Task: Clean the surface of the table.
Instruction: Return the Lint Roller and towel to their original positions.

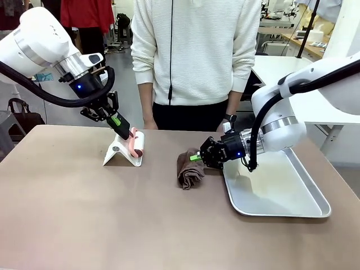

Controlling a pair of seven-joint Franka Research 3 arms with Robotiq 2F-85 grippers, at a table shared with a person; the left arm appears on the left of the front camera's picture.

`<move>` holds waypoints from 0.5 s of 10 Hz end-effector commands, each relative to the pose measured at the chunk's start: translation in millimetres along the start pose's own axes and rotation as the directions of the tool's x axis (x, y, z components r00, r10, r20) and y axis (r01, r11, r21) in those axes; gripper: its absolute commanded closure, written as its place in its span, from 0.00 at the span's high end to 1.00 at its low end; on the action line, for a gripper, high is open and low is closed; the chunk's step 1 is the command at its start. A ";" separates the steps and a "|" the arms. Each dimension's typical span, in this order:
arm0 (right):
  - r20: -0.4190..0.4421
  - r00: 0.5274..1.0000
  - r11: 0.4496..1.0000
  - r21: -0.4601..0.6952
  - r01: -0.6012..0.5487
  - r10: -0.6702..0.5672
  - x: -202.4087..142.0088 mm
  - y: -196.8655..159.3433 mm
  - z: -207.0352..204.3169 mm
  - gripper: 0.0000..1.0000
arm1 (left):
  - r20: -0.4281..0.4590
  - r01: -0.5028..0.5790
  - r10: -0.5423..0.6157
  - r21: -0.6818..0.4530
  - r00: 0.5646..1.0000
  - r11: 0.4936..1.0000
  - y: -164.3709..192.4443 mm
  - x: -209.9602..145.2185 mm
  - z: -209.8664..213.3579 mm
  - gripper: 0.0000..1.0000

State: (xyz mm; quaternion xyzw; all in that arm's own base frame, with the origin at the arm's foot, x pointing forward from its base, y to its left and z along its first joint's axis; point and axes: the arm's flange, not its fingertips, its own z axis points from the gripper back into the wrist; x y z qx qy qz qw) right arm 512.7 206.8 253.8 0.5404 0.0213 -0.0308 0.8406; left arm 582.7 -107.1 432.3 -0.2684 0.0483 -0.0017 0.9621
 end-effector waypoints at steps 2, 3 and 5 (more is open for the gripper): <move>0.006 1.000 1.000 0.022 0.018 -0.018 3.0 3.0 -3.0 0.09 | -0.022 -0.052 0.053 0.024 0.998 0.998 0.3 7.2 -8.6 0.20; 0.007 1.000 1.000 0.024 0.018 -0.018 3.4 2.5 -3.0 0.09 | -0.026 -0.056 0.057 0.022 0.998 0.998 0.5 9.4 -9.4 0.20; 0.009 1.000 0.999 0.024 0.021 -0.021 4.2 2.1 -2.9 0.09 | -0.025 -0.063 0.063 0.023 0.998 0.998 2.9 11.2 -8.5 0.20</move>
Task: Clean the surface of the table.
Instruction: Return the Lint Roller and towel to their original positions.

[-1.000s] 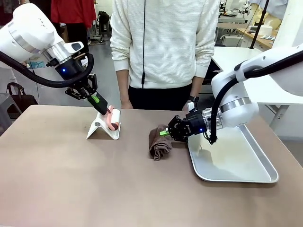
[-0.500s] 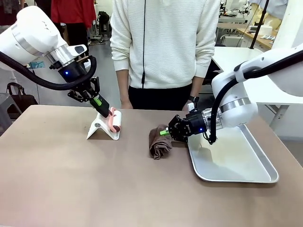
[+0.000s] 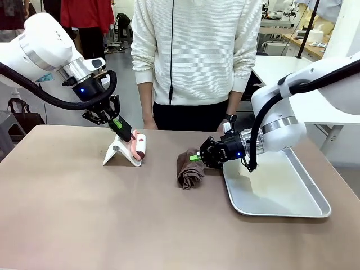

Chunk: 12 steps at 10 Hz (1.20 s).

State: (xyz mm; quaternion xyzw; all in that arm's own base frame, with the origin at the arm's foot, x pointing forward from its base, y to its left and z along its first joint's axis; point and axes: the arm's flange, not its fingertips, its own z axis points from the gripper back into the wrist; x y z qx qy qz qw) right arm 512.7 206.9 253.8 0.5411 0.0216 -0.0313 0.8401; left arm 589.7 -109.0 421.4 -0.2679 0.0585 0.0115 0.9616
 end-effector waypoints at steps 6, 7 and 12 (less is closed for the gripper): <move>-0.001 0.999 0.999 0.018 0.032 -0.032 6.3 0.8 -2.6 1.00 | -0.002 -0.063 0.063 0.032 0.998 0.997 -1.6 3.6 2.9 0.83; -0.005 1.000 0.999 0.023 0.031 -0.031 6.4 0.4 -2.7 1.00 | 0.003 -0.067 0.066 0.028 0.998 0.997 -1.8 3.2 3.9 1.00; -0.039 0.999 0.998 -0.068 0.005 -0.007 -0.9 25.0 -1.5 1.00 | 0.028 -0.041 0.041 -0.019 0.999 0.999 4.5 -15.7 22.7 1.00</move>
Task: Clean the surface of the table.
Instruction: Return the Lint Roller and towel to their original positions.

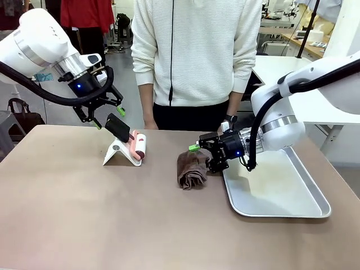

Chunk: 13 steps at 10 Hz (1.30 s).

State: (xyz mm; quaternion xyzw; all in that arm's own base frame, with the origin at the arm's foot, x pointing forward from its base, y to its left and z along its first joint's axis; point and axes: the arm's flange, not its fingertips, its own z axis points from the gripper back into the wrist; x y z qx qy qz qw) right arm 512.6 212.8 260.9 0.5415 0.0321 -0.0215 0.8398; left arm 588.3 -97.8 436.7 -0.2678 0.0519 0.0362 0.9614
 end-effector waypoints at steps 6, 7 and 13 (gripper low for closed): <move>0.145 0.989 0.820 -0.565 0.095 -0.015 -17.8 114.6 18.6 1.00 | 0.052 0.117 -0.109 -0.214 0.993 0.970 49.0 -58.3 39.0 1.00; 0.190 0.982 0.805 -0.583 0.108 0.006 -26.9 124.3 26.7 1.00 | 0.082 0.165 -0.148 -0.268 0.986 0.949 64.9 -78.4 50.8 1.00; 0.254 0.967 0.915 -0.391 0.099 0.003 -136.5 108.4 104.3 1.00 | 0.205 0.282 -0.206 -0.485 0.957 0.828 169.3 -187.4 65.4 1.00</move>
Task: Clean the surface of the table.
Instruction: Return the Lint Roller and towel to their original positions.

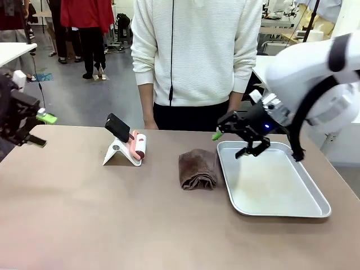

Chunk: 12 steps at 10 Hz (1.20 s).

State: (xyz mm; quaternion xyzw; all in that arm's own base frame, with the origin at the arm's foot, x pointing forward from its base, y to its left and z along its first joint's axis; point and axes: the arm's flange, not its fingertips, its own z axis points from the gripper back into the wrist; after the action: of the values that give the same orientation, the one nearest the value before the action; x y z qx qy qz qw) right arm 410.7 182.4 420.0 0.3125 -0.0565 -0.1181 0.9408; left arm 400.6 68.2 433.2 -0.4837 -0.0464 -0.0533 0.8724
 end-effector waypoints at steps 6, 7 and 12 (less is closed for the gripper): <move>-0.018 1.000 0.772 0.635 0.029 -0.022 -25.0 -192.6 83.0 1.00 | 0.162 0.095 -0.054 -0.254 0.985 0.962 33.2 -26.6 14.4 1.00; -0.029 0.999 0.759 0.650 0.050 -0.041 -16.7 -209.3 81.9 1.00 | 0.189 0.098 -0.044 -0.284 0.981 0.954 32.0 -21.8 14.4 1.00; 0.003 0.999 0.781 0.623 0.037 -0.049 12.9 -182.3 107.3 1.00 | 0.165 0.055 -0.015 -0.245 0.986 0.968 31.8 -30.0 15.9 1.00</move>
State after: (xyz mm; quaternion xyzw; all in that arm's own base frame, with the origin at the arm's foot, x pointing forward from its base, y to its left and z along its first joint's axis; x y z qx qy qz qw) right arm 368.7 -24.3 390.0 0.6062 -0.0864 -0.0994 0.7843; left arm 378.9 101.7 410.8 -0.5949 -0.1203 -0.0358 0.7939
